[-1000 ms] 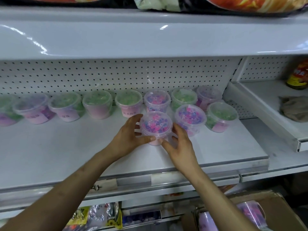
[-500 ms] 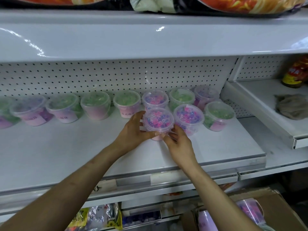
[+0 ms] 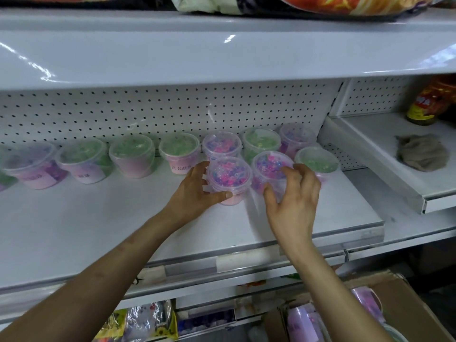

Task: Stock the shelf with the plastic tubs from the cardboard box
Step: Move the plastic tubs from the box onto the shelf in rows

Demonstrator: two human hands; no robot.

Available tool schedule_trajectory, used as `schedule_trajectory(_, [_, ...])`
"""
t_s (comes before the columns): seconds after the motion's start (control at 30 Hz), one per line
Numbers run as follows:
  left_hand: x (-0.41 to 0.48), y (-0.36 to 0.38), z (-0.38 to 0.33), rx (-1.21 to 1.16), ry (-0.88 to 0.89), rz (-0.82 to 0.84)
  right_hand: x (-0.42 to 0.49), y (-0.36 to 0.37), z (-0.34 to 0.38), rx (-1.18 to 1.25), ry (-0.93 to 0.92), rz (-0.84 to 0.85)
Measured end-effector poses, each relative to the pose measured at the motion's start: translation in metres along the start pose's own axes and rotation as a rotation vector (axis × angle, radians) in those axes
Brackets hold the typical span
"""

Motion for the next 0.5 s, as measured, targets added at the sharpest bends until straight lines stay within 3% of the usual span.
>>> schedule_trajectory(0.2, [0.001, 0.0, 0.0, 0.09, -0.01, -0.02, 0.009, 0.033, -0.029, -0.036, 0.062, 0.189])
schedule_trajectory(0.5, [0.0, 0.005, -0.006, 0.09, 0.002, -0.038, 0.014, 0.032, -0.036, 0.006, 0.074, 0.23])
Point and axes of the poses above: each hand's wrist, its own x-axis towards the middle knuckle, its own y-axis out of the palm, z = x × y, the point moved 10 cm from there along x, towards the middle knuckle, and after that the axes turned 10 degrees about -z, right-handed, at the moved point
